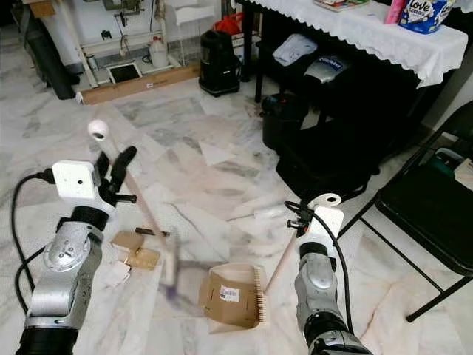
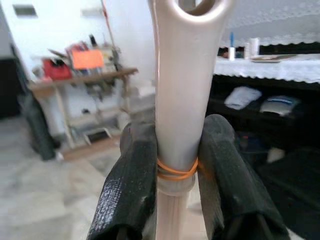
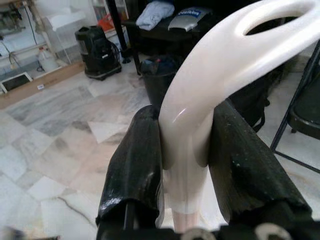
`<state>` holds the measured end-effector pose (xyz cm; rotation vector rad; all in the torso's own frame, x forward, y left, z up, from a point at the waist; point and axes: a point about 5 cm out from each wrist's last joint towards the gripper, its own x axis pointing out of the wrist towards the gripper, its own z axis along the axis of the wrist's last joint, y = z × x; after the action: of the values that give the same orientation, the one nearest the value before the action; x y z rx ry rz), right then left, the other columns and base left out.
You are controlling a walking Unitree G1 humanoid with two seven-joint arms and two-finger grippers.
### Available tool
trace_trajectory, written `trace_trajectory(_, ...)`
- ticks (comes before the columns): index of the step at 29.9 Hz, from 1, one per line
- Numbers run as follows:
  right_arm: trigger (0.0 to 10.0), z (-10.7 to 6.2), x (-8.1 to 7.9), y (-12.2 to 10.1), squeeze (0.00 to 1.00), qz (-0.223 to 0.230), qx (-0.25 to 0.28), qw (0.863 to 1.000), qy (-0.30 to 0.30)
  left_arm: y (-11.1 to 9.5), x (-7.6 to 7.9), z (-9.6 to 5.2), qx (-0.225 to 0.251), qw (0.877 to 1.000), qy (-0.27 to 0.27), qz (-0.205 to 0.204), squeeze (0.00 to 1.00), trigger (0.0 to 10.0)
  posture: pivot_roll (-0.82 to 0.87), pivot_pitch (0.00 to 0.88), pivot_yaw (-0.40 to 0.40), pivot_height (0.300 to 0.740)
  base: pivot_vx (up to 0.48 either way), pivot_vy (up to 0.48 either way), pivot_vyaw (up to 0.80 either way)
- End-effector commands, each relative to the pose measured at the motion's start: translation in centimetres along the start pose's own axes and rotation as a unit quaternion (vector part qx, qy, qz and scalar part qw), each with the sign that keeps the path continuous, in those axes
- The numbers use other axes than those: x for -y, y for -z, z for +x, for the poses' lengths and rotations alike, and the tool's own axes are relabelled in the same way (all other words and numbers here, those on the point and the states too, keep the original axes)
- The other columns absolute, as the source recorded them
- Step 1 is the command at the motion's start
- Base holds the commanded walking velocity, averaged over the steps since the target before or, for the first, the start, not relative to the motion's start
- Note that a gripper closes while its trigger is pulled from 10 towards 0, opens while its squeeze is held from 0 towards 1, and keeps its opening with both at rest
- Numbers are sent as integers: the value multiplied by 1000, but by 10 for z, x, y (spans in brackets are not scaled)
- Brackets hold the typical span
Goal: Sweep floor
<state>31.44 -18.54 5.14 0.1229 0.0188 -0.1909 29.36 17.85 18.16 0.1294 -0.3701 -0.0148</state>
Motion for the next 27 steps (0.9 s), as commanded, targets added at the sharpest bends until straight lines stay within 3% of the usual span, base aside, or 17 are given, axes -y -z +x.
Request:
trace_trajectory(1,10000,7,-5,-19,0,13,49,999,0,-5,1,4,22,1000,1,14,0,10000,88,21,-26,740,0,0,0)
trace_trajectory(7,10000,8,-11,-41,0,34,113,993,-13,11,-4,0,5,999,-21,28,0,10000,52,0,-30,740,0,0,0)
trace_trajectory(16,10000,7,-12,-54,0,29,146,989,-18,26,-4,-11,-18,999,-26,35,0,10000,57,0,-24,740,0,0,0)
trace_trajectory(20,10000,4,-14,-55,0,29,149,988,-20,34,-7,-15,-26,999,-33,34,0,10000,58,0,-20,740,0,0,763)
trace_trajectory(27,10000,5,-15,-61,0,32,154,987,-20,39,-8,-8,-28,999,-25,36,0,10000,59,0,-10,740,0,0,788)
